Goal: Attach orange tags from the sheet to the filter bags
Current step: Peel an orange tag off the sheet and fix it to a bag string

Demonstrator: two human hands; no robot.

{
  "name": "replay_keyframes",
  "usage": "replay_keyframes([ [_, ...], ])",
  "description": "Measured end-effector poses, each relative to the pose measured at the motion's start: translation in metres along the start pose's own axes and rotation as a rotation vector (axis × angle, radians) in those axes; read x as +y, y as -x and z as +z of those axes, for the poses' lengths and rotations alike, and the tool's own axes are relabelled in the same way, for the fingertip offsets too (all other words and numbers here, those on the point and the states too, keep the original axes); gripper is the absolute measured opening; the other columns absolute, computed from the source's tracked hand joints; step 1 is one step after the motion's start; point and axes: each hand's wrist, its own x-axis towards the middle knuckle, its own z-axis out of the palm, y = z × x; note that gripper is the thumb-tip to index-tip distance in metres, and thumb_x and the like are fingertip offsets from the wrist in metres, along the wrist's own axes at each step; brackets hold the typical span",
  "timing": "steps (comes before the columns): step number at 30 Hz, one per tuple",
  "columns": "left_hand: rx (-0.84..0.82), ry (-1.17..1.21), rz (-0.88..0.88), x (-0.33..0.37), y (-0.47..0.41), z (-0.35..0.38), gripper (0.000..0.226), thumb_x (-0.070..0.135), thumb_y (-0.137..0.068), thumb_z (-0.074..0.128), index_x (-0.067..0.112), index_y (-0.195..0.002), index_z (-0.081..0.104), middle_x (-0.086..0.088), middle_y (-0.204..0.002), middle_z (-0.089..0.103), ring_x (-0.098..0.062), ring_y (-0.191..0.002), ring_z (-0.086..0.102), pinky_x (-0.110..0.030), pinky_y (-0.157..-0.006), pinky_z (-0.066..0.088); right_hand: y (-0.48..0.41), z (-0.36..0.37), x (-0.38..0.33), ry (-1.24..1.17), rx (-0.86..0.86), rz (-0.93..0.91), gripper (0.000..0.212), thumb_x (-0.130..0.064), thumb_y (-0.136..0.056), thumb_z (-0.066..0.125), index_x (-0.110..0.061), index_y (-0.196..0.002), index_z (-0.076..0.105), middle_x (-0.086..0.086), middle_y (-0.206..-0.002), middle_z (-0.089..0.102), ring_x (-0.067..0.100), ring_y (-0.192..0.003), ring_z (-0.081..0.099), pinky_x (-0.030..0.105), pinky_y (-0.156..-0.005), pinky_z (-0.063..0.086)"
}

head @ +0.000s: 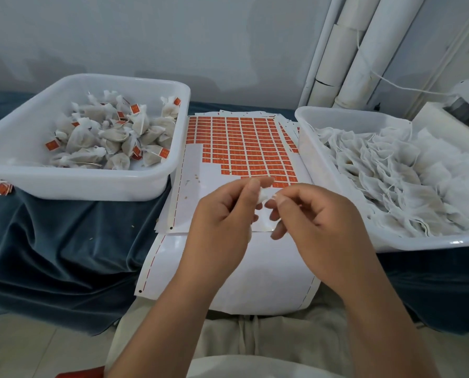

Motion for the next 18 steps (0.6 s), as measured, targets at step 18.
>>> replay_keyframes([
  [18,0.063,-0.151,0.079,-0.005,0.004,0.009,0.017,0.042,-0.098,0.063,0.034,-0.085,0.071,0.018,-0.072,0.068,-0.003,-0.069,0.064,-0.009,-0.060,0.047,0.000,-0.006,0.002,-0.019,-0.115,0.067,0.023,-0.030,-0.099,0.057,-0.032,-0.083,0.074,-0.019,-0.072,0.072,0.003,-0.067,0.071,0.011,-0.063,0.050],
])
